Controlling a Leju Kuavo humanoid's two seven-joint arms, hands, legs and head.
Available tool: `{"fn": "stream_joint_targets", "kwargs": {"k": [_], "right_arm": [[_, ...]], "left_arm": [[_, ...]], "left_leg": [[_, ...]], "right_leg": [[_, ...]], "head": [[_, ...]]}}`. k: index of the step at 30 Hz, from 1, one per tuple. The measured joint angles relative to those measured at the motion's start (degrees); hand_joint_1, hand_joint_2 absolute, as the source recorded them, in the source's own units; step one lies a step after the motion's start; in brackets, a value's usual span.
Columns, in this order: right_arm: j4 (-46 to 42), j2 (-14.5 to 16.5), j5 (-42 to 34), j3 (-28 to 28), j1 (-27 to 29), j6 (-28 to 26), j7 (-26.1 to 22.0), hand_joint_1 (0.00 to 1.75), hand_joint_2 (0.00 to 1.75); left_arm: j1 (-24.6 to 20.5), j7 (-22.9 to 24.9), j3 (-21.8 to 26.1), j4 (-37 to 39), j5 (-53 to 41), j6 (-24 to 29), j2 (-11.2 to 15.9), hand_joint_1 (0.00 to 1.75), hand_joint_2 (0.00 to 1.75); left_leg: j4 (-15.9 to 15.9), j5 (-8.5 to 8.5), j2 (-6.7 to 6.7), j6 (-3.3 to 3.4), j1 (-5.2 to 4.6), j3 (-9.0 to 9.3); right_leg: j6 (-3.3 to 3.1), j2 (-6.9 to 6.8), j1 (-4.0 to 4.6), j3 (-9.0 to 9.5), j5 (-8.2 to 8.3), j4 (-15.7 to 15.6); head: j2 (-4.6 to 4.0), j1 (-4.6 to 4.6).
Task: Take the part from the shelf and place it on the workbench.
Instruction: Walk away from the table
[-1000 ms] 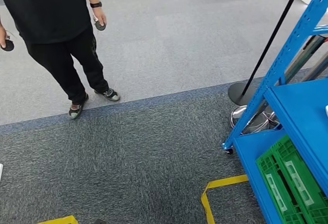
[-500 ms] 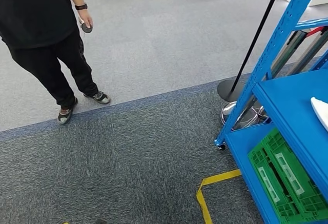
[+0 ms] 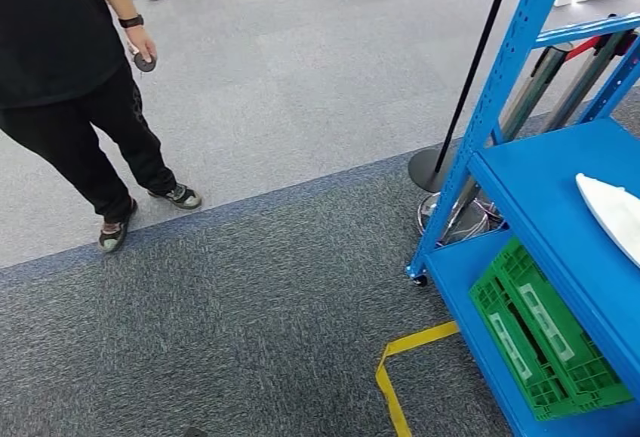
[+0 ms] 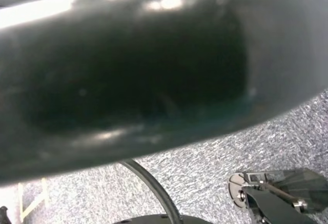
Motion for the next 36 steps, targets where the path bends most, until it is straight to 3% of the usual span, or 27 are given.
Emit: {"fn": "stream_joint_targets", "kwargs": {"k": [2, 4, 5, 6, 7, 8, 9, 11, 13, 15, 16, 18, 20, 21, 22, 23, 25, 27, 30, 32, 35, 36], "right_arm": [[0.0, 0.0, 0.1, 0.0, 0.0, 0.0, 0.0, 0.00, 0.00], [0.0, 0.0, 0.1, 0.0, 0.0, 0.0, 0.1, 0.00, 0.00], [0.0, -0.1, 0.2, 0.0, 0.0, 0.0, 0.1, 0.00, 0.00], [0.0, -0.1, 0.2, 0.0, 0.1, 0.1, 0.2, 0.00, 0.00], [0.0, -0.1, 0.3, 0.0, 0.1, 0.1, 0.2, 0.00, 0.00], [0.0, -0.1, 0.3, 0.0, 0.1, 0.1, 0.2, 0.00, 0.00], [0.0, -0.1, 0.3, 0.0, 0.1, 0.1, 0.2, 0.00, 0.00], [0.0, 0.0, 0.3, 0.1, 0.0, 0.2, 0.2, 0.00, 0.00], [0.0, 0.0, 0.3, 0.1, 0.0, 0.2, 0.3, 0.00, 0.00], [0.0, 0.0, 0.3, 0.1, 0.1, 0.1, 0.3, 0.00, 0.00], [0.0, 0.0, 0.3, 0.1, 0.1, 0.1, 0.3, 0.00, 0.00], [0.0, 0.0, 0.3, 0.1, 0.1, 0.1, 0.3, 0.00, 0.00], [0.0, 0.1, 0.3, 0.1, -0.1, 0.1, 0.3, 0.00, 0.00], [0.1, 0.1, 0.3, 0.1, 0.0, 0.1, 0.4, 0.00, 0.00], [0.1, 0.1, 0.3, 0.1, 0.0, 0.1, 0.4, 0.00, 0.00], [0.1, 0.1, 0.3, 0.1, 0.1, 0.2, 0.4, 0.00, 0.00], [0.1, 0.0, 0.3, 0.1, 0.1, 0.2, 0.3, 0.00, 0.00], [0.1, 0.0, 0.3, 0.1, 0.0, 0.2, 0.3, 0.00, 0.00], [0.1, 0.0, 0.3, 0.1, 0.1, 0.2, 0.3, 0.00, 0.00], [0.1, 0.0, 0.3, 0.1, 0.1, 0.2, 0.3, 0.00, 0.00], [0.1, -0.1, 0.3, 0.1, 0.0, 0.2, 0.3, 0.00, 0.00], [0.1, -0.1, 0.3, 0.1, 0.0, 0.2, 0.3, 0.00, 0.00]], "left_arm": [[0.0, 0.0, 0.0, 0.0, 0.0, 0.0, 0.0, 0.00, 0.00], [0.1, 0.0, 0.1, 0.0, 0.0, 0.0, 0.0, 0.00, 0.00], [0.1, 0.0, 0.1, 0.0, 0.0, 0.0, 0.0, 0.00, 0.00], [0.2, 0.0, 0.1, 0.0, 0.0, 0.0, 0.0, 0.00, 0.00], [0.2, 0.0, 0.1, 0.0, 0.0, 0.0, 0.0, 0.00, 0.00], [0.3, 0.0, 0.1, 0.0, 0.0, 0.0, 0.0, 0.00, 0.00], [0.3, 0.0, 0.2, 0.0, -0.1, 0.0, 0.0, 0.00, 0.00], [0.2, 0.0, 0.2, 0.0, -0.1, 0.0, 0.0, 0.00, 0.00], [0.1, 0.0, 0.2, 0.0, -0.1, 0.0, 0.0, 0.00, 0.00], [0.1, 0.0, 0.2, 0.0, -0.2, 0.0, 0.0, 0.00, 0.00], [0.1, 0.0, 0.2, 0.0, -0.2, 0.0, 0.0, 0.00, 0.00], [0.1, 0.0, 0.2, 0.0, -0.2, 0.0, 0.0, 0.00, 0.00], [0.2, 0.0, 0.2, 0.0, -0.2, 0.0, 0.0, 0.00, 0.00], [0.2, 0.0, 0.2, 0.0, -0.2, 0.0, 0.0, 0.00, 0.00], [0.3, 0.0, 0.2, 0.0, -0.3, 0.0, 0.0, 0.00, 0.00], [0.3, 0.0, 0.2, 0.0, -0.3, 0.0, -0.1, 0.00, 0.00], [0.2, 0.0, 0.2, 0.0, -0.4, 0.0, -0.1, 0.00, 0.00], [0.1, 0.0, 0.3, 0.0, -0.4, 0.0, -0.1, 0.00, 0.00], [0.0, 0.0, 0.3, 0.0, -0.5, 0.0, 0.0, 0.00, 0.00], [0.0, 0.0, 0.3, 0.0, -0.5, 0.0, 0.0, 0.00, 0.00], [0.1, 0.1, 0.3, 0.0, -0.5, 0.0, 0.0, 0.00, 0.00], [0.2, 0.1, 0.3, 0.0, -0.5, 0.0, 0.0, 0.00, 0.00]], "left_leg": [[3.2, -2.40, -0.59, -0.57, 0.18, -1.16], [10.7, -6.36, -1.16, -0.78, 0.24, -4.25], [14.3, -7.71, -1.25, -0.79, 0.25, -5.85], [16.4, -7.99, -1.30, -0.73, 0.24, -6.80], [16.3, -7.12, -1.37, -0.58, 0.24, -6.83], [13.8, -5.22, -1.55, -0.35, 0.22, -5.81], [9.9, -2.86, -2.01, -0.03, 0.19, -4.09], [2.7, -0.13, -3.75, 0.57, 0.14, -1.01], [0.3, 0.04, -4.70, 0.83, -0.01, -0.20], [-0.2, 0.36, -4.08, 1.20, 0.00, -0.20], [-0.6, 0.55, -3.67, 1.50, 0.08, -0.11], [-1.1, 0.87, -2.70, 2.03, 0.23, -0.02], [-1.1, 0.88, -1.70, 2.15, 0.15, -0.15], [-1.1, 0.88, -1.22, 2.15, 0.14, -0.18], [-1.1, 0.87, -0.78, 2.13, 0.15, -0.19], [-1.0, 0.83, -0.39, 2.07, 0.18, -0.17], [-0.8, 0.66, 0.23, 1.73, 0.21, -0.09], [-0.4, 0.37, 0.67, 1.10, -0.05, -0.05], [-0.2, 0.17, 1.12, 0.17, -0.12, 0.08], [1.6, -1.41, 0.41, -0.41, 0.08, -0.46], [12.1, -7.00, -1.15, -0.80, 0.21, -4.80], [15.4, -8.13, -1.30, -0.76, 0.21, -6.28]], "right_leg": [[-0.79, 0.30, -0.10, 0.36, 0.30, -0.2], [-1.20, 0.69, -0.02, 0.36, 0.43, -0.2], [-1.26, 0.97, 0.08, 0.34, 0.43, -0.1], [-1.28, 1.34, 0.18, 0.34, 0.42, -0.1], [-1.29, 1.75, 0.27, 0.38, 0.41, -0.1], [-1.29, 2.21, 0.33, 0.45, 0.41, -0.1], [-1.27, 2.67, 0.36, 0.53, 0.39, -0.1], [-1.04, 3.47, 0.40, 0.37, 0.37, 0.0], [-0.45, 4.11, 0.29, -0.12, 0.52, 0.1], [0.30, 4.44, 0.12, -0.64, 0.59, 0.1], [0.60, 3.94, 0.08, -1.09, 0.06, 0.7], [1.08, 2.22, 0.01, -3.45, -2.89, 5.4], [1.54, 1.17, -0.10, -7.22, -6.57, 13.3], [1.73, 1.02, -0.15, -8.46, -7.33, 15.9], [1.89, 0.91, -0.20, -8.65, -6.95, 16.5], [1.98, 0.72, -0.24, -7.59, -5.51, 14.6], [2.04, -0.52, -0.31, -3.22, -1.92, 6.4], [1.41, -1.52, -0.23, -0.31, -0.35, 0.8], [0.06, -0.97, -0.05, -0.06, -0.29, 0.2], [-0.70, -0.48, -0.16, 0.23, -0.05, 0.1], [-1.38, 0.41, -0.10, 0.27, 0.21, 0.0], [-1.43, 0.80, 0.01, 0.25, 0.21, 0.1]], "head": [[0.00, -0.13], [-0.01, -0.24], [-0.01, -0.24], [-0.01, -0.23], [-0.01, -0.23], [-0.01, -0.24], [-0.01, -0.24], [-0.01, -0.21], [-0.01, -0.17], [-0.01, -0.17], [-0.01, -0.14], [-0.01, 0.01], [-0.01, 0.08], [-0.01, 0.07], [-0.01, 0.07], [-0.01, 0.08], [0.00, 0.10], [-0.01, -0.04], [0.00, -0.29], [0.01, -0.40], [0.00, -0.55], [0.00, -0.53]]}}
